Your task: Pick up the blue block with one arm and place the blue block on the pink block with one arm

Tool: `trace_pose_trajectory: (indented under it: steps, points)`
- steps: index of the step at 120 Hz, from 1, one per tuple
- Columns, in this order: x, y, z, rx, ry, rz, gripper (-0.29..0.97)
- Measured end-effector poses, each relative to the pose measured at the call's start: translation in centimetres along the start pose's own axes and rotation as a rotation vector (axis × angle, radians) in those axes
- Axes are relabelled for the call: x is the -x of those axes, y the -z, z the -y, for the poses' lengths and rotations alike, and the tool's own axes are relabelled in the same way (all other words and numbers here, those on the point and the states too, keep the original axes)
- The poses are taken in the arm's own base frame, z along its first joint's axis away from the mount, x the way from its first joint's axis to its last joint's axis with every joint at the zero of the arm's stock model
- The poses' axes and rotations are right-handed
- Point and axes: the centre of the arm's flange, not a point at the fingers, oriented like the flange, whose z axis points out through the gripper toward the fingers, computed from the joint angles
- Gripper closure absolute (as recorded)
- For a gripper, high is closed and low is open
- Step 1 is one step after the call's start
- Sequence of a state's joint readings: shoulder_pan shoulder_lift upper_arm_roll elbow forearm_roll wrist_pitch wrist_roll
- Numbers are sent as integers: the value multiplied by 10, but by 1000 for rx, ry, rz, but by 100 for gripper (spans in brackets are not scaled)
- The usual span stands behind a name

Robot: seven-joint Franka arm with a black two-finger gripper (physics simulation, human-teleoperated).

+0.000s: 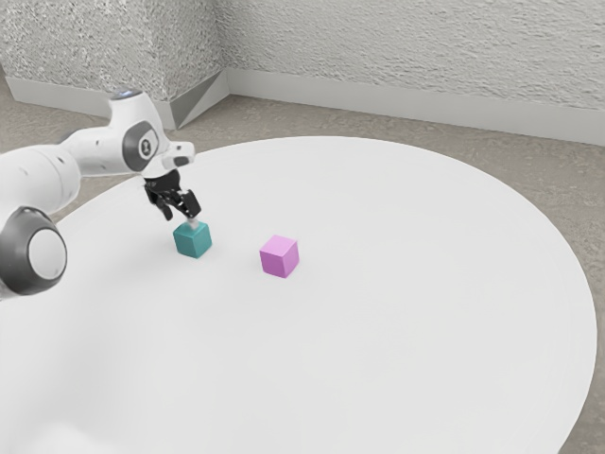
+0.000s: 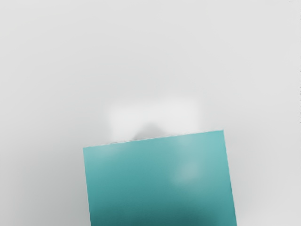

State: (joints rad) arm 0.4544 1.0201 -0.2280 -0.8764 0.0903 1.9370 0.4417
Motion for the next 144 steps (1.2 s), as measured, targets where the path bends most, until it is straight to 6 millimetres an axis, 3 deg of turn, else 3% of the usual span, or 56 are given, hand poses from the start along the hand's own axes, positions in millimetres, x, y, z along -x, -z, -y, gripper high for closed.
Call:
trace_pose_trajectory:
  steps: [16,33,144]
  points:
    - [-2,-10,2,-7,-34,-15,0]
    - [-5,-7,1,-12,-56,-37,0]
    - [-1,-31,-8,-5,95,31,1]
